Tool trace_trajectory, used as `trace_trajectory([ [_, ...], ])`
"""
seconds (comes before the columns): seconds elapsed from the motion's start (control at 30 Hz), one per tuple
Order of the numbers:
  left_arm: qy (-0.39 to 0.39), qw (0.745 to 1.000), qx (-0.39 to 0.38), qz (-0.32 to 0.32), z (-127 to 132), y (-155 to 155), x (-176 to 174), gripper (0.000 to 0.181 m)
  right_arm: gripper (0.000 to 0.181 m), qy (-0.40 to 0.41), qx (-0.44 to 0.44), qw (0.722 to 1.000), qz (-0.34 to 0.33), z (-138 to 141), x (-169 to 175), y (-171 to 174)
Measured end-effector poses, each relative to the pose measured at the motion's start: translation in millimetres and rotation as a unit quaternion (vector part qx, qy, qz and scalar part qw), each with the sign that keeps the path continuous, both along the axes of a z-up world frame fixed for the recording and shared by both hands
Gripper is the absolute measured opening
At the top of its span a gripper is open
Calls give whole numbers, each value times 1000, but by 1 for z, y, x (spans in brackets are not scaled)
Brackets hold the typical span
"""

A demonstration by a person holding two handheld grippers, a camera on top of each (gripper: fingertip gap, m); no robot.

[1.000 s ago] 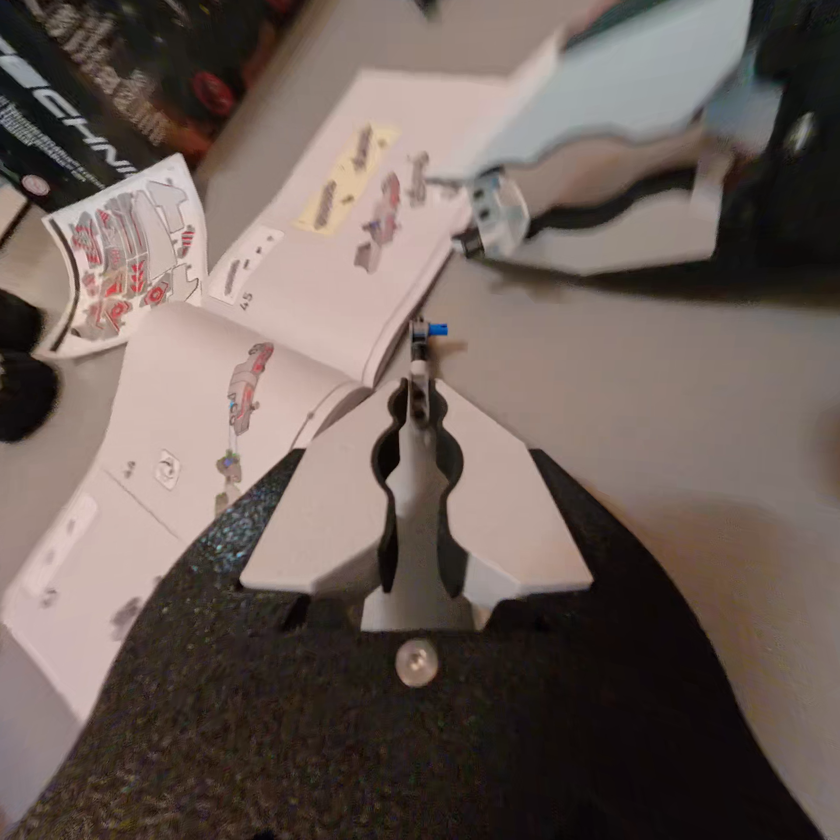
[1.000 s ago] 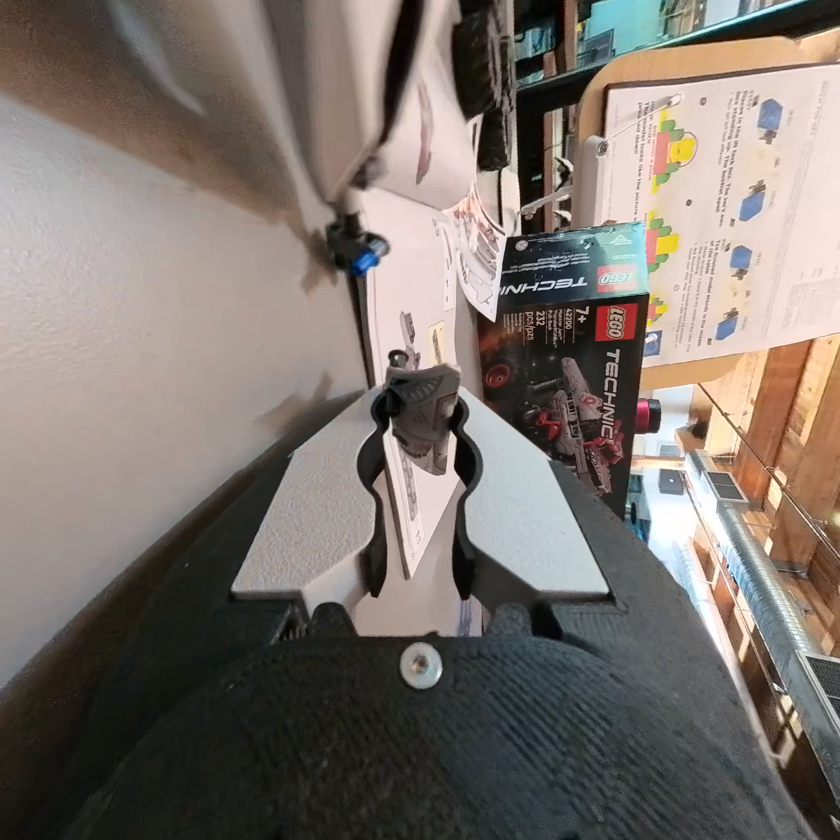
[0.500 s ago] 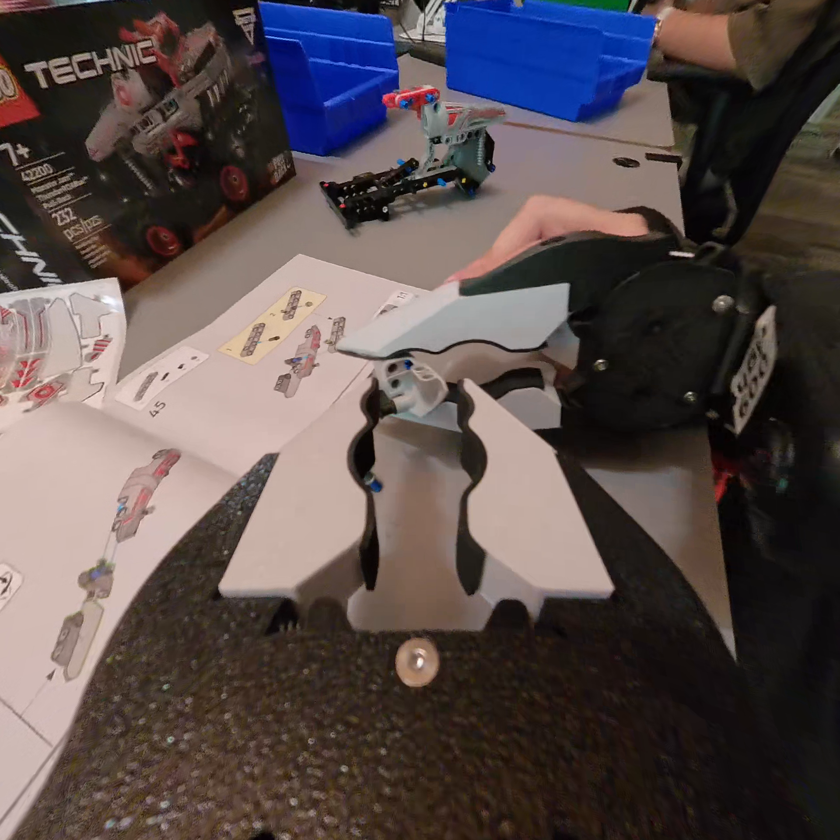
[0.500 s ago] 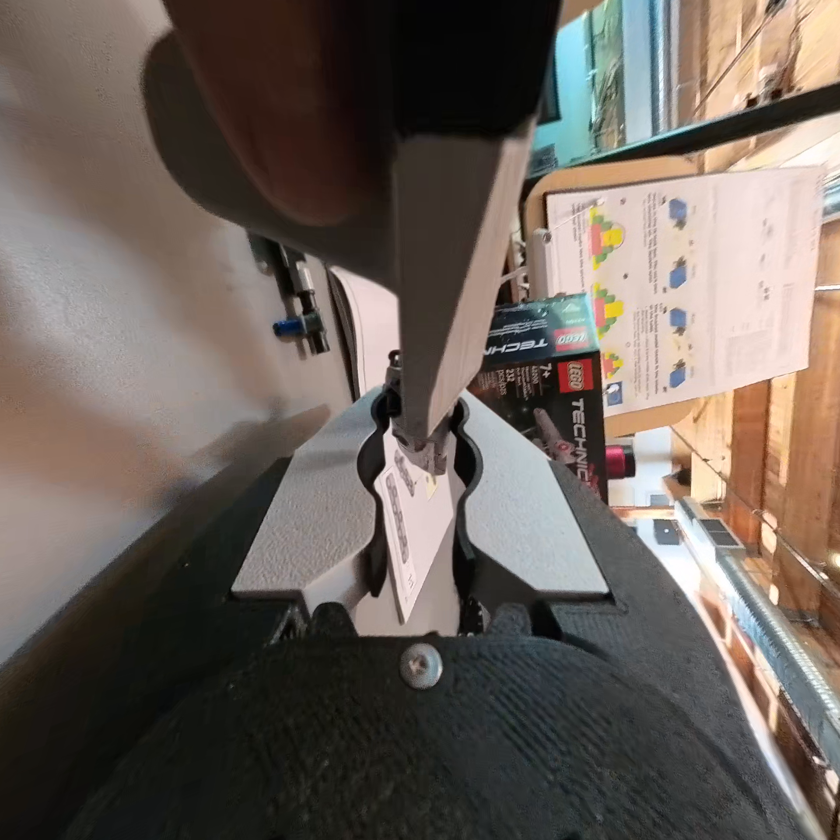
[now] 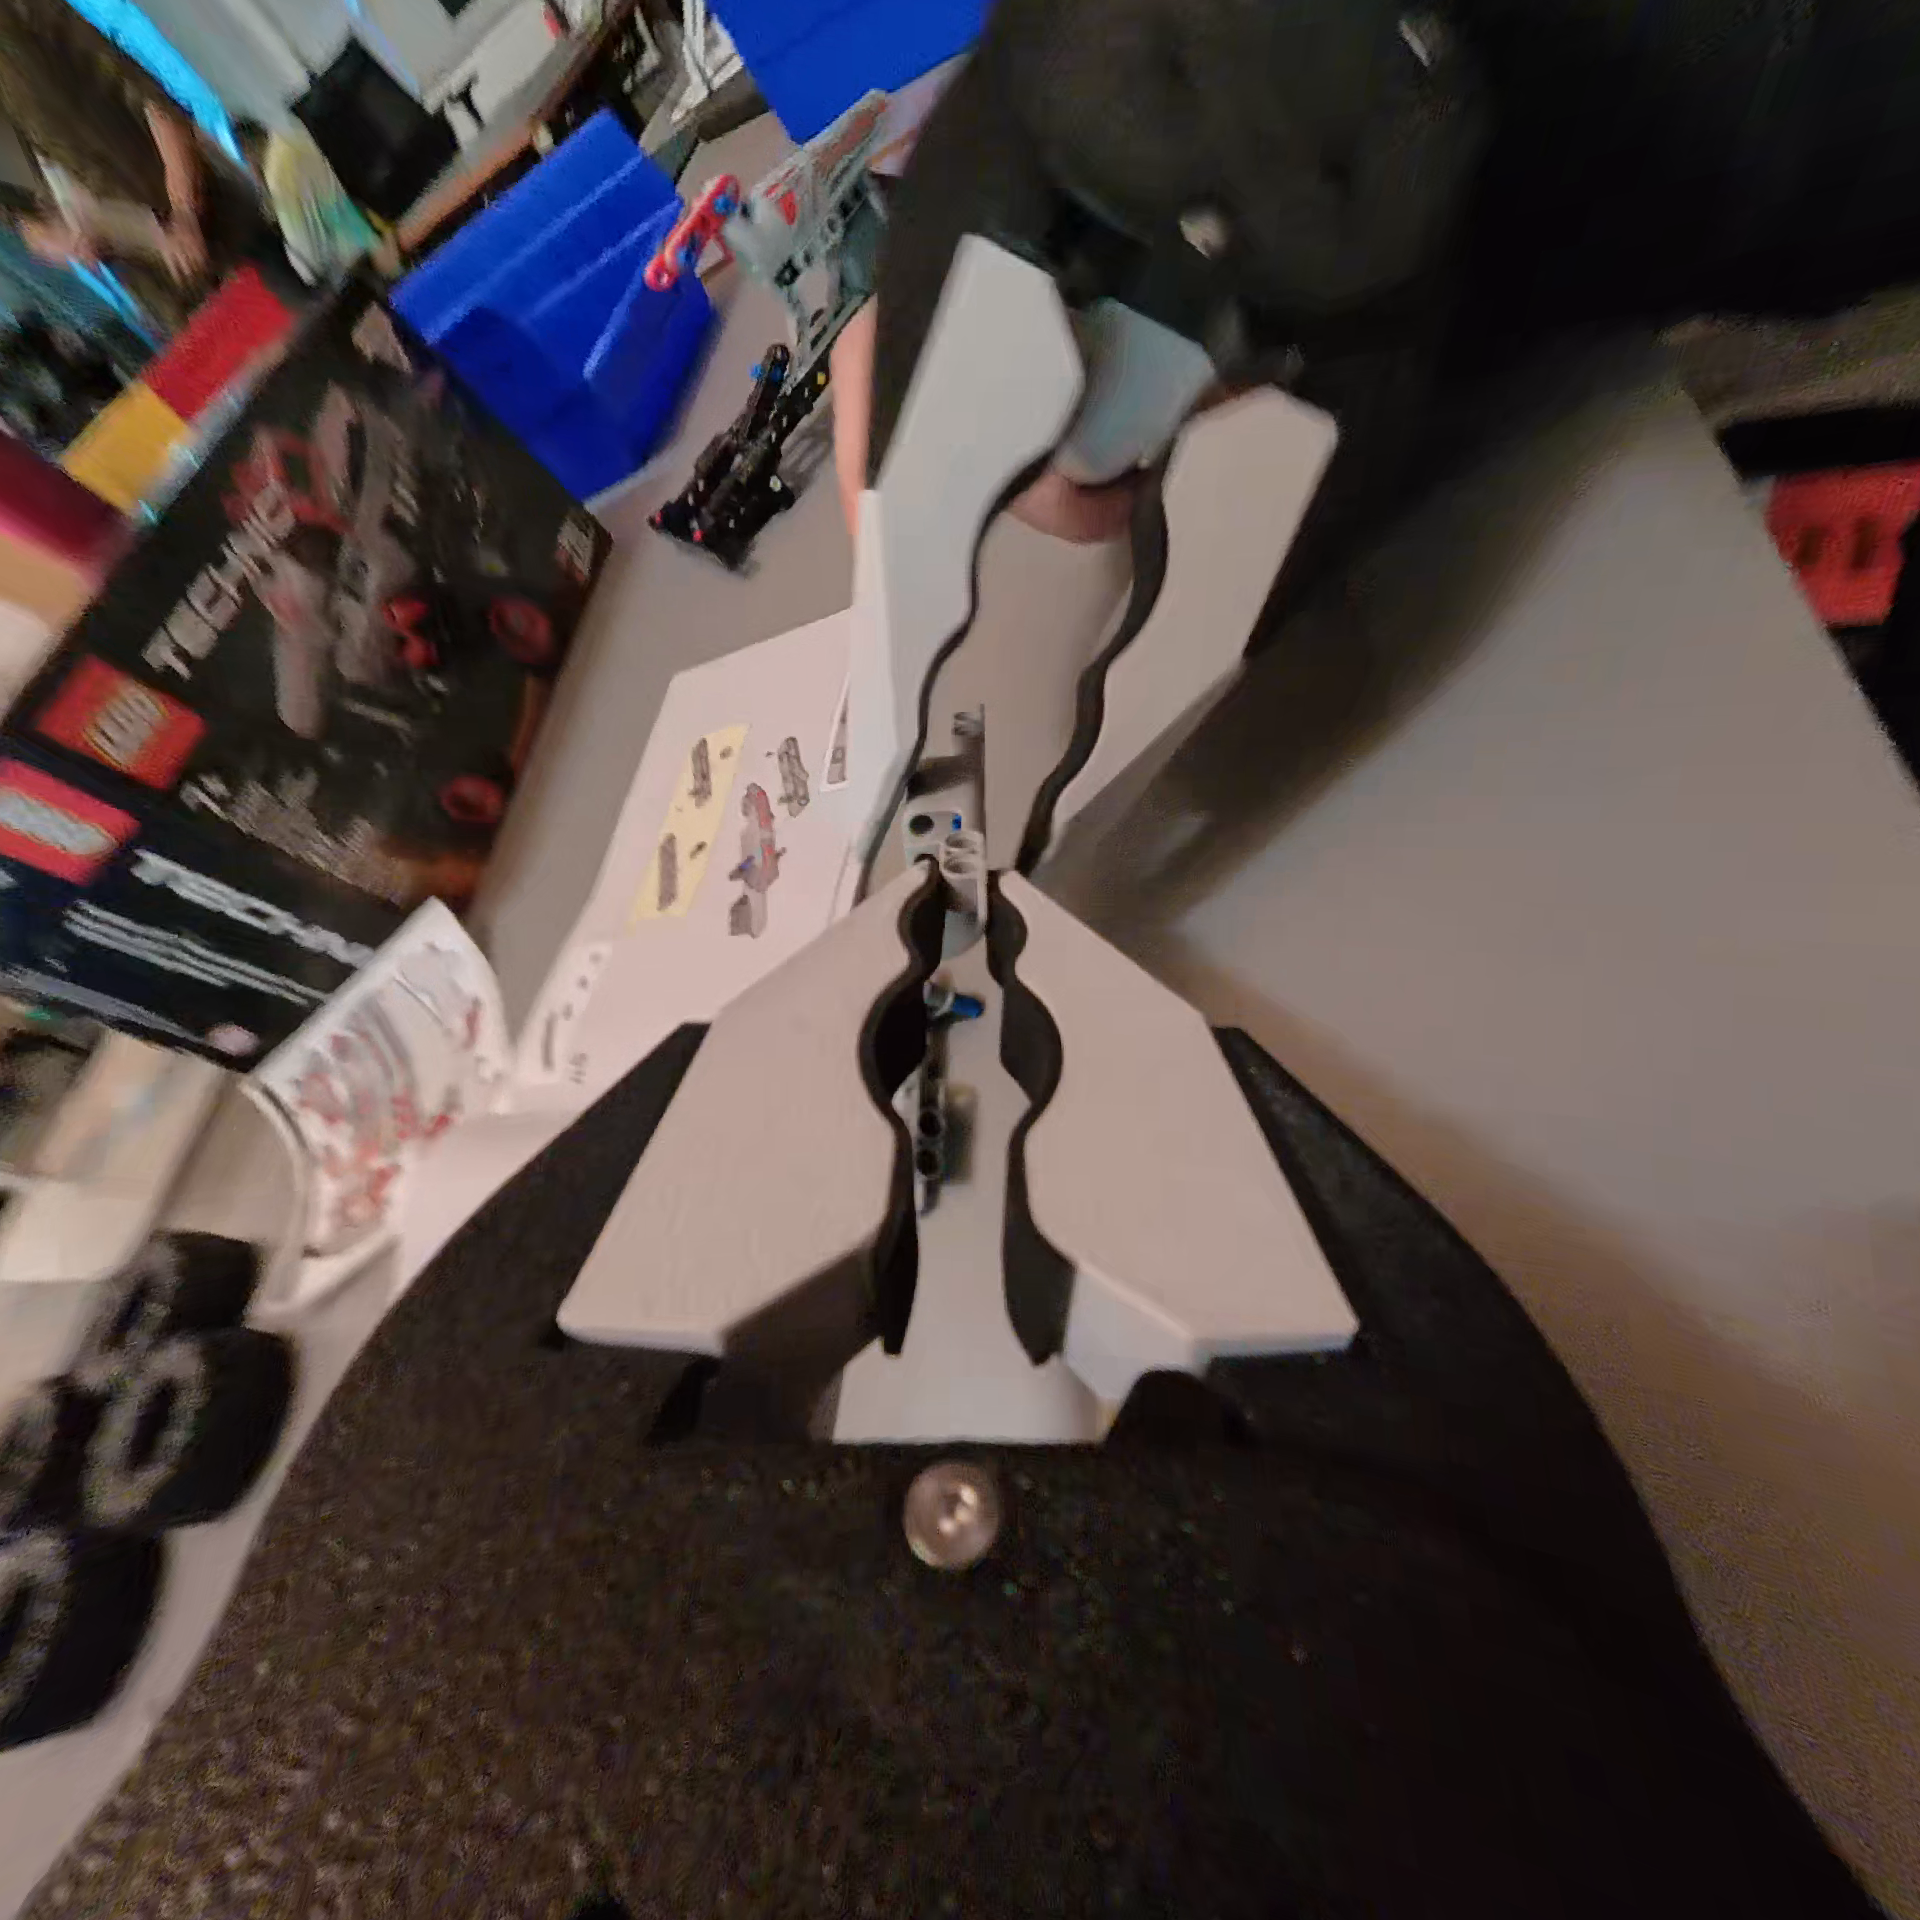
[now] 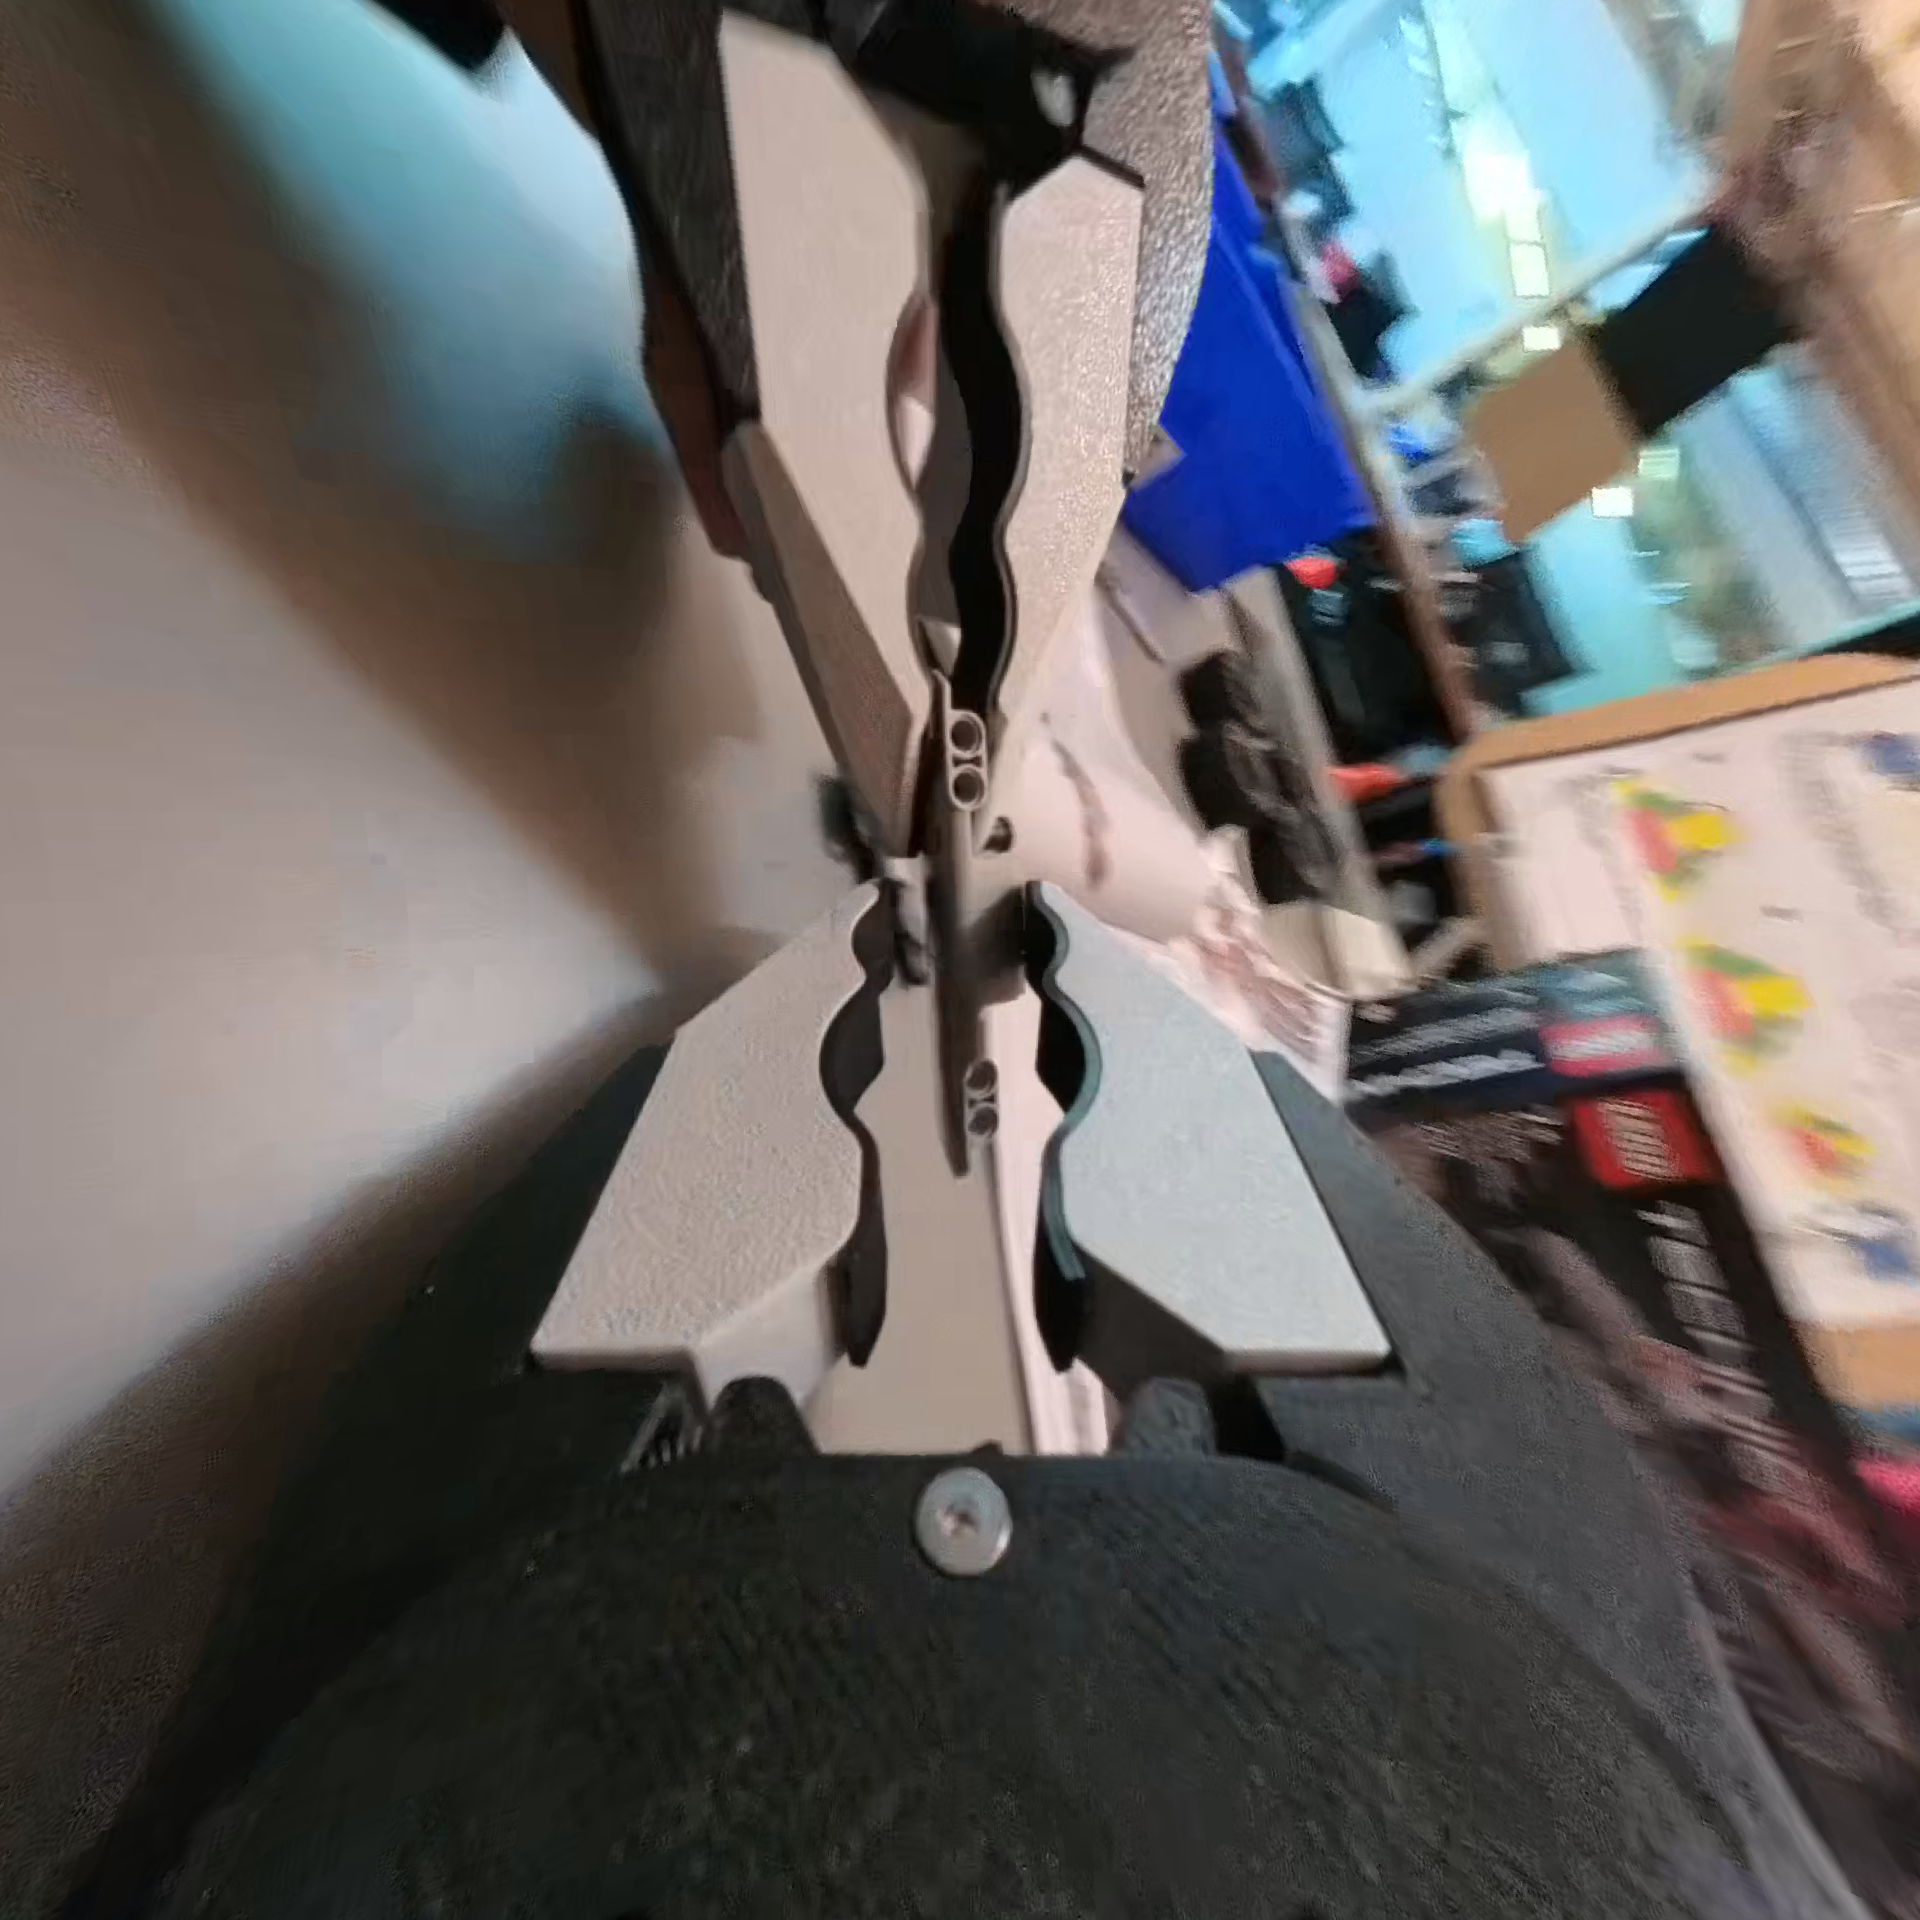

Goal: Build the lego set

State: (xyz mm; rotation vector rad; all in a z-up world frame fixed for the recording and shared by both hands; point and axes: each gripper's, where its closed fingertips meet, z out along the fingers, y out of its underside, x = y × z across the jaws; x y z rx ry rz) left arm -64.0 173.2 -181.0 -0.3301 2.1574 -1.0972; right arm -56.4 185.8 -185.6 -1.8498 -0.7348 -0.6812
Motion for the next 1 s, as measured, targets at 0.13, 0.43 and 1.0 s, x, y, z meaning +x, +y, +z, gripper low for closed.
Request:
trace_trajectory([
  [0.13, -39, 999, -7, -33, 10, -6, -6, 5, 24, 200, 21, 978, 59, 19, -10, -10],
  [0.43, -21, 988, -129, -77, 31, -15, -16, 4, 17, 300, 77, 940, 143, 41, -24, -21],
  [1.0, 67, 959, -267, -62, 46, -19, -13, 4, 15, 382, 73, 901, 194, 53, -22, -20],
])
